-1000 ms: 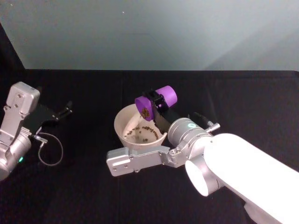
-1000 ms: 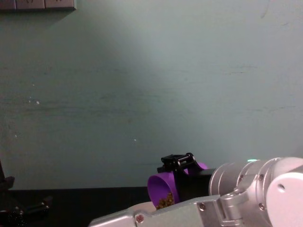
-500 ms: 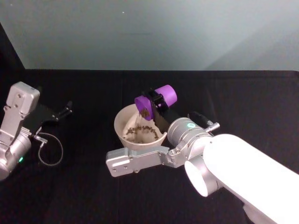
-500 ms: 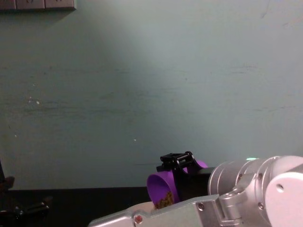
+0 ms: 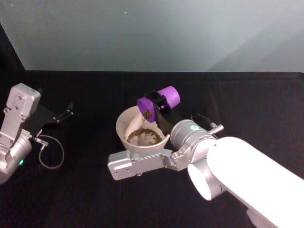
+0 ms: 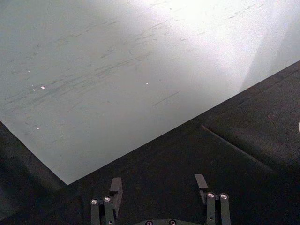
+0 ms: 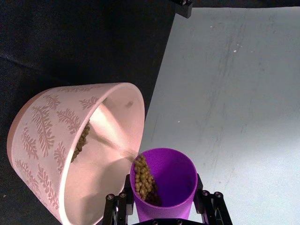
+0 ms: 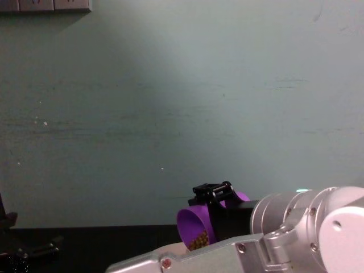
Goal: Pick up the cup and pour the mung beans from the cup into the bowl.
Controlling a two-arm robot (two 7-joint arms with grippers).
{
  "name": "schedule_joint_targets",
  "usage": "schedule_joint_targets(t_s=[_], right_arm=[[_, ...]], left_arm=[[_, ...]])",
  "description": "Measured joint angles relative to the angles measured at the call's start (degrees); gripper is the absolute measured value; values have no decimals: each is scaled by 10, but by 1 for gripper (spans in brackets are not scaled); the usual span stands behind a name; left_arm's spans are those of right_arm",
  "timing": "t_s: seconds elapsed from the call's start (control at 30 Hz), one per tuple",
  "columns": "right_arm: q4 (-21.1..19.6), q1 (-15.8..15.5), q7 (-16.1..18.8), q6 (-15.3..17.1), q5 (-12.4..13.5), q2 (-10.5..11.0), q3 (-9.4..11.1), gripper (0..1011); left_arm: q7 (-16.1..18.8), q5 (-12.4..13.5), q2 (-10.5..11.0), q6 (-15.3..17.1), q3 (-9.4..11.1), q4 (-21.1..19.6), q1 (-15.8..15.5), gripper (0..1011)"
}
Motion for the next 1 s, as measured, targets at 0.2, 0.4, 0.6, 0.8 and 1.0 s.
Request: schedule_joint_targets(t_s=[0.2, 0.4, 0.6, 0.8, 1.0], right_arm=[[-2, -3, 5, -6, -9, -3, 4, 718], [-3, -6, 7, -11, -15, -7, 9, 718], [-4, -8, 10, -12, -21, -8, 10, 718], [-6, -10, 15, -13, -29, -8, 10, 718], [-6, -12, 17, -13, -34, -10, 10, 718]], left_arm=[[0, 0, 0, 0, 0, 0, 0, 1000], [0, 0, 0, 0, 0, 0, 0, 1000], [0, 0, 0, 0, 0, 0, 0, 1000], [0, 0, 0, 0, 0, 0, 0, 1000], [0, 0, 0, 0, 0, 0, 0, 1000]])
